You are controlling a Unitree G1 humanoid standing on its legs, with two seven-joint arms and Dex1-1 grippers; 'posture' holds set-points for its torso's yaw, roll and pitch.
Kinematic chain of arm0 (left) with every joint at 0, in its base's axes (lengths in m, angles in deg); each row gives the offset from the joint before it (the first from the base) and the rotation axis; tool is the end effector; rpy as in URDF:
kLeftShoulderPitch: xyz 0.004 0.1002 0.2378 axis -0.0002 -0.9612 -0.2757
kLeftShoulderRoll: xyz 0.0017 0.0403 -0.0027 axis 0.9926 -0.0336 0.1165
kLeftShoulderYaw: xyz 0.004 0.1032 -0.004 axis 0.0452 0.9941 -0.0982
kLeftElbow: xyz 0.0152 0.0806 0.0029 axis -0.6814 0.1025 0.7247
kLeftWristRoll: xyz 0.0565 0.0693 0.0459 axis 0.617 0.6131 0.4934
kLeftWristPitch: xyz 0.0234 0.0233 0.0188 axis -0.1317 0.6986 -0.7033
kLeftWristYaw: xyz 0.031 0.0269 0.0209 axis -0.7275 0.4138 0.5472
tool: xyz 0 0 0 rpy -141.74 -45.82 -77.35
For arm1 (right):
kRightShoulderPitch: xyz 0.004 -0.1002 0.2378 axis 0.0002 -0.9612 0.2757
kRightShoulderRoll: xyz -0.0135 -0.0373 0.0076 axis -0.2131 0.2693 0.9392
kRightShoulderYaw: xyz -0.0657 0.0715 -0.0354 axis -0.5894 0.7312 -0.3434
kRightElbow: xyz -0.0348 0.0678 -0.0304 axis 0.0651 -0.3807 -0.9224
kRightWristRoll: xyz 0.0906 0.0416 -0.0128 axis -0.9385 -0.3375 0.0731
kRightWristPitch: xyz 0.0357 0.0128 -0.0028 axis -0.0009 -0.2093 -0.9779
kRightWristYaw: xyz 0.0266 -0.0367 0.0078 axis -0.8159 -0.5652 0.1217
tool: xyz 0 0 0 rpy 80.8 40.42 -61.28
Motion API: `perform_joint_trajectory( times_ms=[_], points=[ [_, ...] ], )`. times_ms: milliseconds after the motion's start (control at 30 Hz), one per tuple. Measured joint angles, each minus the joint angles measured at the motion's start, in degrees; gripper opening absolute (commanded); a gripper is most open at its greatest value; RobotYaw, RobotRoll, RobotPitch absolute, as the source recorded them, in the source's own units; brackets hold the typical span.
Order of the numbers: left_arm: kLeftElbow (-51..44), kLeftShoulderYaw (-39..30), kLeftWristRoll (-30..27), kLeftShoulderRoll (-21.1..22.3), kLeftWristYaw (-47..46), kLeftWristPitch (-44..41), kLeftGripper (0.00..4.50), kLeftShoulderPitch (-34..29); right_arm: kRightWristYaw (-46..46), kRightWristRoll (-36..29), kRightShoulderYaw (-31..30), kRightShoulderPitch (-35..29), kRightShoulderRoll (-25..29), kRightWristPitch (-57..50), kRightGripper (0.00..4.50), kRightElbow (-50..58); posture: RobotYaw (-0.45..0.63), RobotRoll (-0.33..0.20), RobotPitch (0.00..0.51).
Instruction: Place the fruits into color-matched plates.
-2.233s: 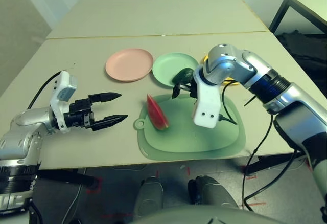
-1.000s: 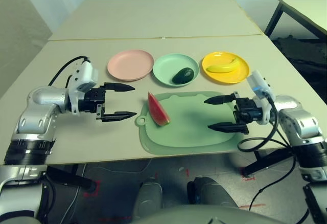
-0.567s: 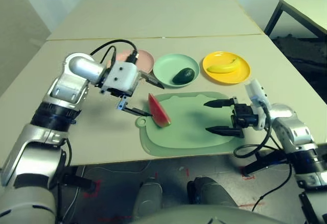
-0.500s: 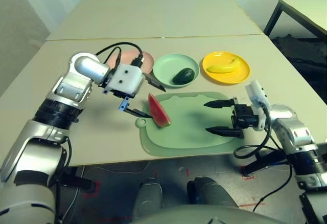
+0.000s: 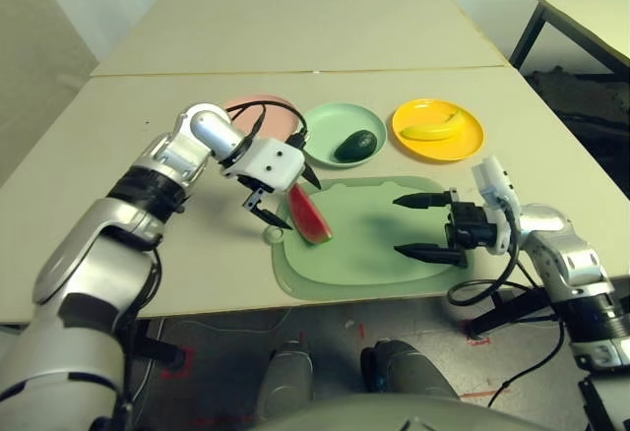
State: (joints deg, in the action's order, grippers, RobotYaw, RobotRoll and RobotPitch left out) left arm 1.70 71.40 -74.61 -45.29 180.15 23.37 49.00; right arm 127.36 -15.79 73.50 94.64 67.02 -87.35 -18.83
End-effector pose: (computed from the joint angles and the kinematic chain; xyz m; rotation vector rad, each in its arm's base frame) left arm 0.3363 0.1847 0.2003 1.1934 0.2160 -1.8093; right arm 0.2566 -0.2134 0.1090 -0.0635 0.0743 1.4698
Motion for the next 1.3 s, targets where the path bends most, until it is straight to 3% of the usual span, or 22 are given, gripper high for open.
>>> perform_joint_trajectory(
  times_ms=[500,600,767,867,1300],
  points=[
    [0.4,1.3,4.3,-0.9,0.1,1.4,4.5,-1.3,-1.6,-0.4,-0.2,0.4,-0.9,-2.7,4.45,2.0,-0.05,0.0,0.066],
    [0.4,1.2,5.8,-1.6,0.1,1.8,3.84,-1.3,-1.6,-0.4,-0.2,0.4,-0.9,-2.9,4.5,2.0,-0.05,0.0,0.069],
    [0.4,0.7,7.0,-2.0,0.1,1.6,2.11,-1.4,-1.5,-0.2,-0.6,0.3,-0.8,-2.9,4.5,2.1,-0.05,0.0,0.071],
    [-0.2,-0.5,6.7,-1.9,0.2,1.6,1.36,-1.5,-1.5,-0.2,-1.1,0.2,-0.6,-2.9,4.5,2.2,-0.05,0.0,0.071],
    [-1.9,-0.3,4.5,-1.0,0.2,-1.0,1.15,-2.0,-1.5,0.0,-1.6,0.2,-0.1,-2.8,4.5,1.8,-0.04,0.0,0.073]
  ],
)
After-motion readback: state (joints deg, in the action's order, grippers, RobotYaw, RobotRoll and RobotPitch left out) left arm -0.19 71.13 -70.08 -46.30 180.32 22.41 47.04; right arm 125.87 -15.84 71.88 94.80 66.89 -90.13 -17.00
